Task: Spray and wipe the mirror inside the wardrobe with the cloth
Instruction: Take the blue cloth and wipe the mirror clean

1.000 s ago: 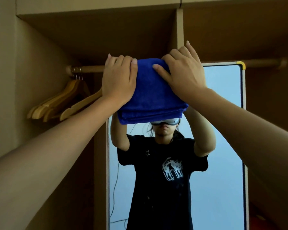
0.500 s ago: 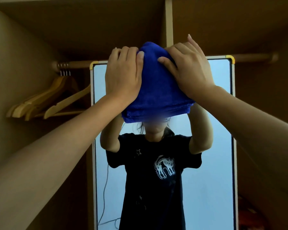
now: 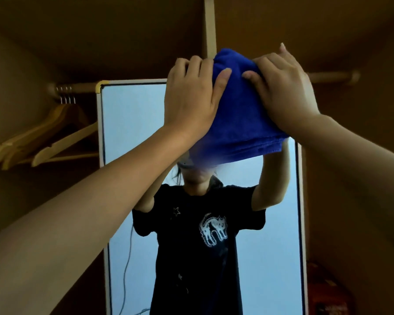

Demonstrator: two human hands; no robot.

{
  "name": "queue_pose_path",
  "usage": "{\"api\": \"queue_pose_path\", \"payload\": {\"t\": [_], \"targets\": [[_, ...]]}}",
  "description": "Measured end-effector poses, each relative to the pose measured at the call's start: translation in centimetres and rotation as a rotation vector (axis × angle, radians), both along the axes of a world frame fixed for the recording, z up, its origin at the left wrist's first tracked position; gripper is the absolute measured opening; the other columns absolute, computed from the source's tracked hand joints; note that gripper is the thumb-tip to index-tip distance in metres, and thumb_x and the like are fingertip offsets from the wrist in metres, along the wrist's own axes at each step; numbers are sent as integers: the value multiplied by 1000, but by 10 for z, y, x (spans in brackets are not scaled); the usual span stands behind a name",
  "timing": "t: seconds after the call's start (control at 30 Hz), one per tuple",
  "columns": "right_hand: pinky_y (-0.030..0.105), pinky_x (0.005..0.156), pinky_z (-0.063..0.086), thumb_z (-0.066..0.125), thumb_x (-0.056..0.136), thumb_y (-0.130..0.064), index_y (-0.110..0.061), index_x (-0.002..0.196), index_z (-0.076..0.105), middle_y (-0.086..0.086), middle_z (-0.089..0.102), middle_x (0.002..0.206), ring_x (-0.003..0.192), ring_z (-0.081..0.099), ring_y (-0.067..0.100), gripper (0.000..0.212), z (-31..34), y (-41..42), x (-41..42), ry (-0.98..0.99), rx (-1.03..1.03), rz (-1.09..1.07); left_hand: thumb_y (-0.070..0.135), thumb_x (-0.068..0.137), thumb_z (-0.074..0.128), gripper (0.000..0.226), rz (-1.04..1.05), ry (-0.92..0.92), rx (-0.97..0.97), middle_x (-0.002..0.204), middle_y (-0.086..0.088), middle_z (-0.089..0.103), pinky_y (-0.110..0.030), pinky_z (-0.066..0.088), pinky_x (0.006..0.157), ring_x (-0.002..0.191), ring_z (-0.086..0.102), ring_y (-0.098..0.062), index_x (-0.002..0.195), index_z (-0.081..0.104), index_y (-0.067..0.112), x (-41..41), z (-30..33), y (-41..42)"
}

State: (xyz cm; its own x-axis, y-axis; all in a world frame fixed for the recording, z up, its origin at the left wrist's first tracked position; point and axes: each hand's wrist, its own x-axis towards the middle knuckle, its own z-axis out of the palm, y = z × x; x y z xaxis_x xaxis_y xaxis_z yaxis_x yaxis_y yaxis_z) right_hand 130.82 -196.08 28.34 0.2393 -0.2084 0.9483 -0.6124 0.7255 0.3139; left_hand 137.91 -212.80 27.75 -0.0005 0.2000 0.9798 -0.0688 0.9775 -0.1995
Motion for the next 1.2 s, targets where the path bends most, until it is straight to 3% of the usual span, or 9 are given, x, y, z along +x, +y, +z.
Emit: {"api": "queue_pose_path", "payload": {"t": [0.43, 0.57, 0.67, 0.77, 0.83, 0.97, 1.03, 1.13, 1.2], "targets": [[33, 109, 31, 33, 105, -43, -2, 107, 58, 15, 61, 102, 97, 56, 29, 48, 8, 31, -13, -182, -39, 42, 48, 103, 16, 59, 248, -42, -43, 117, -7, 60, -38, 34, 91, 115, 47, -26, 111, 61, 10, -8, 20, 38], [30, 85, 37, 33, 104, -45, -2, 109, 57, 15, 61, 105, 98, 54, 27, 49, 9, 32, -17, -205, -48, 67, 47, 103, 16, 59, 292, -57, -48, 117, -8, 61, -38, 35, 91, 116, 47, -27, 110, 60, 9, -8, 20, 42], [28, 77, 36, 33, 104, -46, -3, 111, 57, 13, 60, 105, 97, 53, 25, 49, 10, 33, -18, -219, -37, 84, 46, 103, 15, 57, 326, -75, -53, 119, -10, 60, -39, 35, 91, 118, 46, -29, 116, 57, 9, -7, 23, 44], [31, 78, 38, 31, 104, -47, -4, 111, 56, 12, 60, 105, 97, 53, 25, 51, 13, 36, -18, -251, -15, 81, 45, 104, 15, 53, 325, -108, -91, 123, -11, 59, -39, 35, 91, 120, 45, -29, 126, 51, 12, -9, 27, 46], [37, 82, 41, 29, 104, -48, -4, 111, 57, 13, 61, 105, 98, 54, 26, 52, 14, 38, -16, -262, -16, 39, 45, 104, 15, 55, 316, -120, -103, 120, -10, 60, -39, 36, 90, 118, 46, -27, 121, 56, 12, -9, 29, 47], [41, 109, 31, 28, 104, -42, -5, 102, 59, 14, 63, 104, 107, 54, 32, 49, 15, 33, -7, -229, -41, -77, 46, 104, 16, 59, 342, -106, -93, 116, -10, 62, -38, 37, 90, 115, 48, -26, 112, 60, 8, -10, 29, 49], [42, 116, 24, 30, 103, -34, -4, 108, 60, 16, 61, 114, 118, 52, 34, 43, 17, 22, 1, -226, -45, -107, 46, 104, 17, 59, 366, -94, -109, 116, -11, 62, -39, 37, 90, 114, 49, -27, 112, 60, 6, -10, 27, 49], [40, 115, 28, 28, 101, -25, -7, 126, 53, 13, 57, 126, 120, 52, 30, 39, 10, 3, 7, -194, -41, -67, 44, 104, 17, 57, 347, -89, -104, 118, -12, 61, -38, 37, 89, 115, 48, -28, 115, 59, 7, -9, 24, 45], [40, 109, 30, 25, 103, -31, -14, 132, 49, 9, 58, 124, 116, 53, 28, 42, 1, -3, 9, -165, -71, -49, 42, 105, 17, 54, 301, -79, -104, 120, -10, 60, -37, 36, 90, 116, 47, -27, 119, 58, 10, -7, 19, 38]]}}
